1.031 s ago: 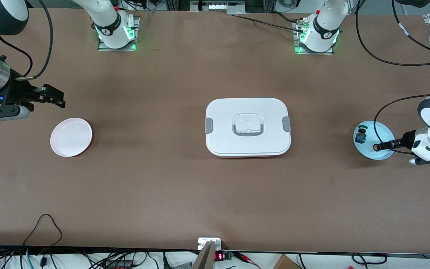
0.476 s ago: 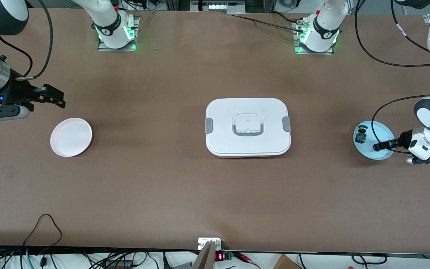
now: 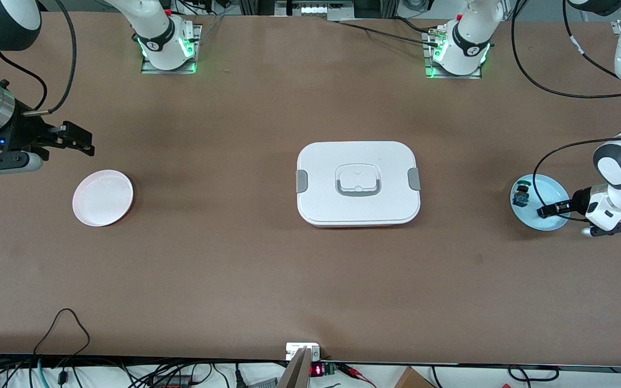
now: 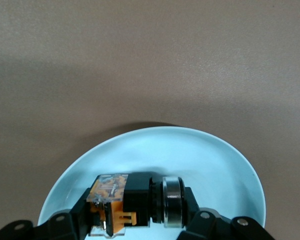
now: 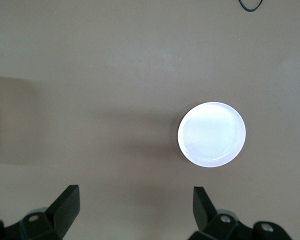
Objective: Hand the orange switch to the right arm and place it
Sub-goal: 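Close the left gripper on the orange switch and lift it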
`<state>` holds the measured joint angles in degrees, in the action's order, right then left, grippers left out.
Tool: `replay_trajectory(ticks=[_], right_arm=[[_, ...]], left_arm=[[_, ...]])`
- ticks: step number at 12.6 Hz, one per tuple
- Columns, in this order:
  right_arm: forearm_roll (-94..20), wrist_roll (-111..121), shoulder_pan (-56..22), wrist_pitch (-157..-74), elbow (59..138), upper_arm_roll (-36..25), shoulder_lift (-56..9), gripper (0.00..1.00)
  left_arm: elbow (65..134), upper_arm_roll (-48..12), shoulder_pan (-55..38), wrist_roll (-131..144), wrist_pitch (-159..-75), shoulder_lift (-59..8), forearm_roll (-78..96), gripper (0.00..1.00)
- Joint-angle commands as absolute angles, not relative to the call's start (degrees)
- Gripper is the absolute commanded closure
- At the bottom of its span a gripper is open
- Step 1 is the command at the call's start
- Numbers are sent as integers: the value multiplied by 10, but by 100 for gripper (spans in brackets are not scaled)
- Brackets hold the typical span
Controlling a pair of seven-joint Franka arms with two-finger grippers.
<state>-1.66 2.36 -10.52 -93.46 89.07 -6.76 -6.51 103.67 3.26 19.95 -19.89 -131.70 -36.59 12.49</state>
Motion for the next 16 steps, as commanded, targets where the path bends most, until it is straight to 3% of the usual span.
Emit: replay_trajectory(ticks=[1,6,9,13,16], right_arm=[[-11,23,-105,-933,881,-65,-69,0],[-11,23,-105,-933,881,-65,-69,0],[-11,23,-104,-933,881,-65,-69,0],[-12,19,-102,-933,881,-65,-69,0],[-25,22,-100,-937,881,-68,-66,0]], left_arm=[[1037,26,207,-226,-1319,-360,145,57],[1030,27,206,-247,-1280,-316,143,57],[1003,26,201,-247,-1197,-280,140,57],[907,6,196,-244,-986,-278,138,62],[887,-26,197,-250,-934,-277,147,63]])
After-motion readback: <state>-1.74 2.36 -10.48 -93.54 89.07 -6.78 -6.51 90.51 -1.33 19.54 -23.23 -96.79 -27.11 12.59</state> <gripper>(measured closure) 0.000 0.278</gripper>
